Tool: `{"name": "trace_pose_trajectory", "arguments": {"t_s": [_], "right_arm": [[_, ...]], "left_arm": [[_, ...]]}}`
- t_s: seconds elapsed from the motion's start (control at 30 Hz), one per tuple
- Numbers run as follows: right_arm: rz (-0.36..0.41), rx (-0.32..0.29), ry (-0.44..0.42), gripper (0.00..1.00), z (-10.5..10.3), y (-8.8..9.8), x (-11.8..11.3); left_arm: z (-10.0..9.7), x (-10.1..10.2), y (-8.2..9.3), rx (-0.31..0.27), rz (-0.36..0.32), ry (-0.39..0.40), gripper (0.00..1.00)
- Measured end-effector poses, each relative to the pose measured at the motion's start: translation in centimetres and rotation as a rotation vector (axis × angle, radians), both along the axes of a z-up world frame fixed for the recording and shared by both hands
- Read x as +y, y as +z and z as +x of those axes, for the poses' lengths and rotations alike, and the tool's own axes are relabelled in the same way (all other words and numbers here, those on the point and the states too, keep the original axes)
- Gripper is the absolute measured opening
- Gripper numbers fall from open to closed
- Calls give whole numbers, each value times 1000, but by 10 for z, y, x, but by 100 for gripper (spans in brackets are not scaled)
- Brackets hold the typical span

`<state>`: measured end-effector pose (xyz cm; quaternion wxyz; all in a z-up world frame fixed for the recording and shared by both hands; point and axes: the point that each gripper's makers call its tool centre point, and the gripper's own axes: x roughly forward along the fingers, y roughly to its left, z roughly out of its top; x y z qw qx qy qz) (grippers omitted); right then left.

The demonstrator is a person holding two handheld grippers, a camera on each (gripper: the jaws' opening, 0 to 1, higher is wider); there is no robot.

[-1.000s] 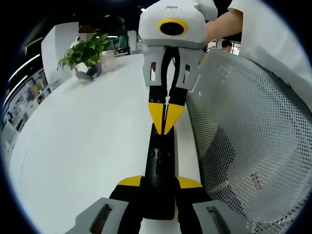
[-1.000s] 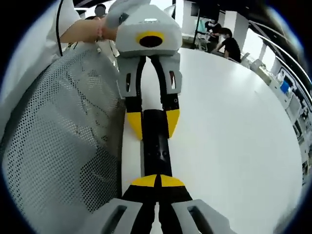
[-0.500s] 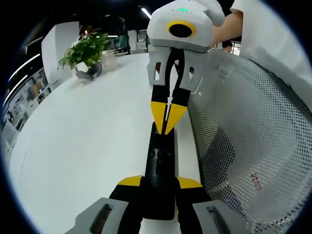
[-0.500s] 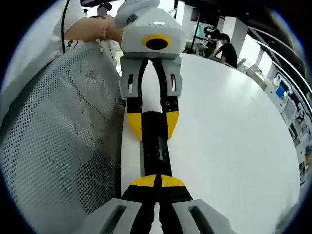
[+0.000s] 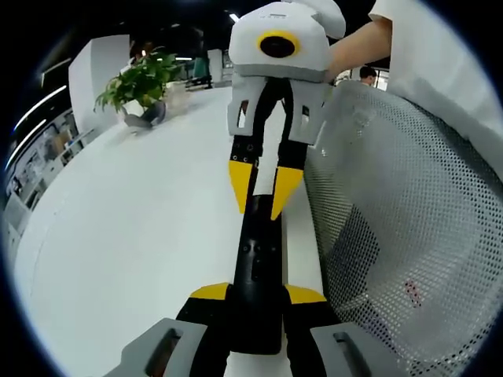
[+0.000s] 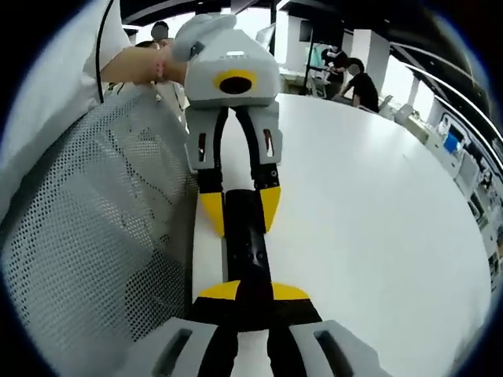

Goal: Press the specified remote control buttons in sequence, fully releasing each button before pressing the next.

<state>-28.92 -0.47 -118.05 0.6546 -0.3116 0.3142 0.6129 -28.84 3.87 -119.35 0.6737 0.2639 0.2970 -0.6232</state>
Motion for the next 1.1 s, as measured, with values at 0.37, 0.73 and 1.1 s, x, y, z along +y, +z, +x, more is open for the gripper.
{"name": "trace_pose_trajectory", "arguments": {"t_s": [0.37,0.73,1.1], "right_arm": [[-88,55,61,7,-1,-3,1],[-174,52,90,7,-3,-5,0],[27,-1,28,7,-2,-1,3]], "left_arm": [[0,0,0,-1,-3,-2,25],[0,0,0,-1,-16,5,25],[0,-1,0,-5,-19,13,25]]}}
